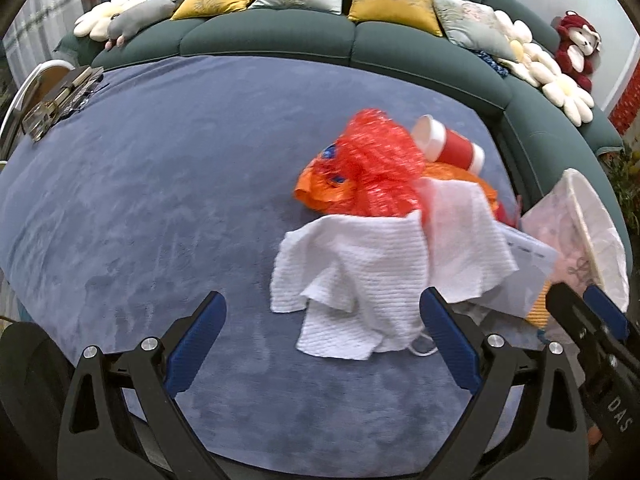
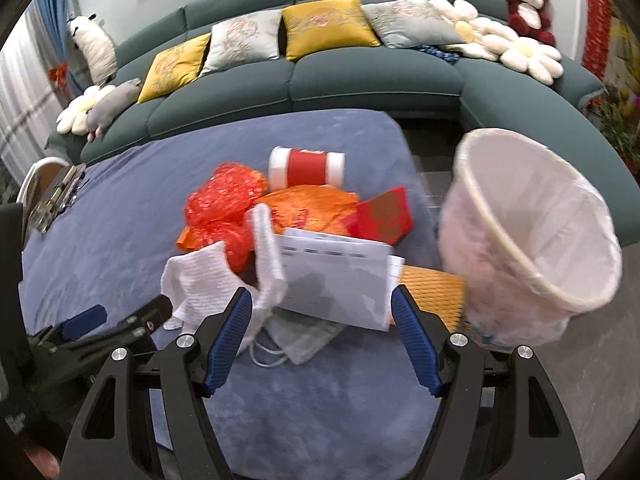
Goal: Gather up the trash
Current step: 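Grasp a white tissue with the right tool while the left grasps a white textured towel, then carry both white tissues over the wastebasket and open both tools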
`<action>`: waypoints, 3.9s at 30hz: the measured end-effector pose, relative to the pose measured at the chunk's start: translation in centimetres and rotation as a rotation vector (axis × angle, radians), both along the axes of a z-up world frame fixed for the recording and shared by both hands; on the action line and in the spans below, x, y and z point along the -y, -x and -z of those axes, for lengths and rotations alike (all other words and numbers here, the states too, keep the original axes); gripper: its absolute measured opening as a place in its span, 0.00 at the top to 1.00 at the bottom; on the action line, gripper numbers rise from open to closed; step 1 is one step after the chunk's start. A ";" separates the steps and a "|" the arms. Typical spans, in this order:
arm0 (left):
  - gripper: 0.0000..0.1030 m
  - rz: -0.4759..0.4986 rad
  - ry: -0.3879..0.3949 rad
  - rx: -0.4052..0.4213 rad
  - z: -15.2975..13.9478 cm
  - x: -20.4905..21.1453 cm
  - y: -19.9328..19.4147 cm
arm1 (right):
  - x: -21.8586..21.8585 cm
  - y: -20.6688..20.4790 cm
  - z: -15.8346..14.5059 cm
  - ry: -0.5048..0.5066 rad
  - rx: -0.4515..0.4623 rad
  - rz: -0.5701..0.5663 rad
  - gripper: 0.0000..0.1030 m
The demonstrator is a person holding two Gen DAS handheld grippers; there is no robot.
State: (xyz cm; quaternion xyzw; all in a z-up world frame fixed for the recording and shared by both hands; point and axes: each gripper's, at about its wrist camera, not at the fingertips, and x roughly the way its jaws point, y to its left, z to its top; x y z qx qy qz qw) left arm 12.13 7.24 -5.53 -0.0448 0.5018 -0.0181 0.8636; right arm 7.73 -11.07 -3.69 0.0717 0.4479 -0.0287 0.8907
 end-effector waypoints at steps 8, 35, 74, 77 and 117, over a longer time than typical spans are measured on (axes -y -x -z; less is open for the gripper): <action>0.10 -0.036 0.021 -0.051 1.9 -1.7 -0.9 | -2.1 -3.7 2.3 0.000 -0.040 -0.032 0.34; 0.12 0.034 0.066 -0.119 4.0 2.4 -3.3 | -0.1 -6.1 -3.7 -0.151 0.095 -0.039 0.95; 0.95 0.382 0.090 0.113 -8.5 17.3 0.5 | 13.1 3.2 -7.5 -0.101 0.214 0.195 0.95; 0.95 0.437 0.094 0.109 -8.7 20.2 0.3 | 16.0 4.0 -7.5 -0.089 0.221 0.242 0.95; 0.23 0.460 0.048 0.142 -7.9 28.7 -3.3 | 24.8 1.6 -4.3 -0.046 0.182 0.362 0.76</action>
